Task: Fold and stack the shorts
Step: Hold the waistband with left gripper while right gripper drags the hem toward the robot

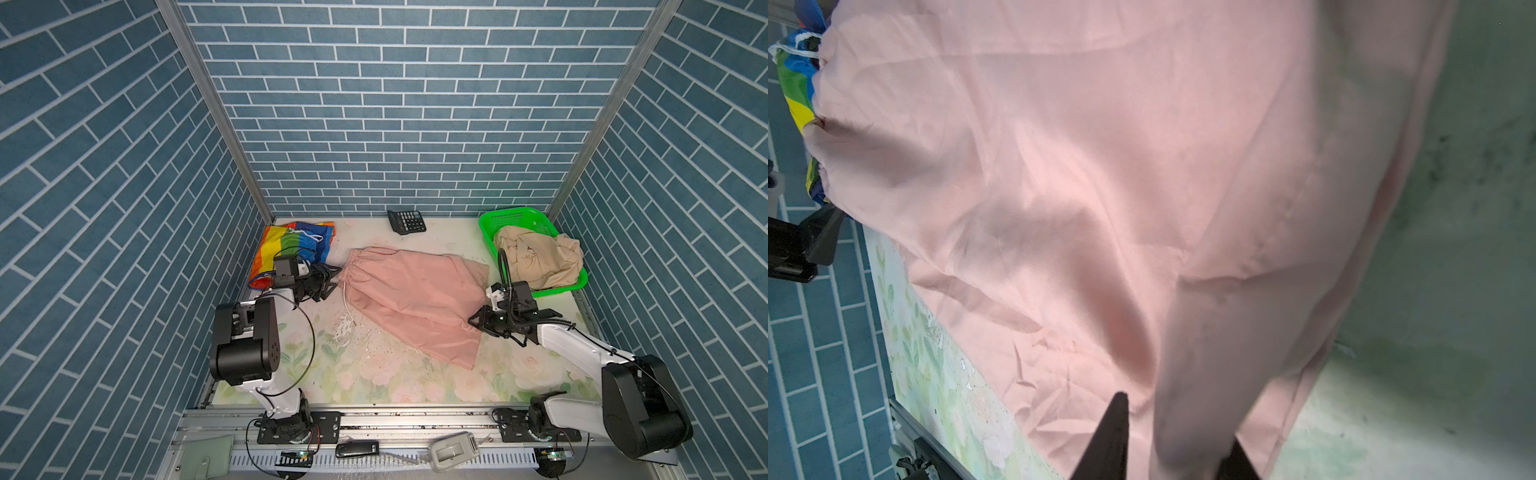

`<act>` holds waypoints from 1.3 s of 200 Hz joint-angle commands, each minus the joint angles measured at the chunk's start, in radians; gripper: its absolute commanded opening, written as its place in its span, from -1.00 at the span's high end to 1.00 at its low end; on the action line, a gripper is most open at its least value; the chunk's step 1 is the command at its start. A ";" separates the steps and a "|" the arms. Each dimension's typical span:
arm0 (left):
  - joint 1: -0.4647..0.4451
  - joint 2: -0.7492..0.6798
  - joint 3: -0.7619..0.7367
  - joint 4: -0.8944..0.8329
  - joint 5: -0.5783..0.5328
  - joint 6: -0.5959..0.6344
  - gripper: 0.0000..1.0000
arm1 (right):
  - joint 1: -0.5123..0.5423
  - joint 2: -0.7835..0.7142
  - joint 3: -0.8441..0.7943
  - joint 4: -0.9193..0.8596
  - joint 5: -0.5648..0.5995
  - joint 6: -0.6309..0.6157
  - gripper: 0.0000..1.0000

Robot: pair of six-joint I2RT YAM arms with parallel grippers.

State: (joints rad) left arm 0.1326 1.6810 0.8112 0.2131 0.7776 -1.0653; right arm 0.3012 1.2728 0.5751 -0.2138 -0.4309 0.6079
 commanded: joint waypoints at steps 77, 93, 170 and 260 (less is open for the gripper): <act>-0.044 0.109 0.091 0.064 -0.054 -0.010 1.00 | 0.003 -0.009 -0.016 0.034 0.023 0.033 0.80; -0.044 0.099 0.103 0.049 -0.048 -0.003 1.00 | 0.004 -0.023 0.005 0.004 0.019 0.027 0.94; 0.031 -0.008 0.154 -0.095 -0.011 0.045 1.00 | 0.029 -0.323 0.036 -0.180 -0.008 -0.006 1.00; 0.088 0.037 -0.091 0.043 -0.028 0.059 1.00 | 0.133 -0.287 -0.276 -0.040 0.001 0.100 0.87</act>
State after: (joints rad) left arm 0.2024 1.6947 0.7422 0.1951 0.7650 -1.0302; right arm 0.4309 0.9588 0.3168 -0.2760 -0.4416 0.6769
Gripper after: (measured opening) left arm 0.062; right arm 0.049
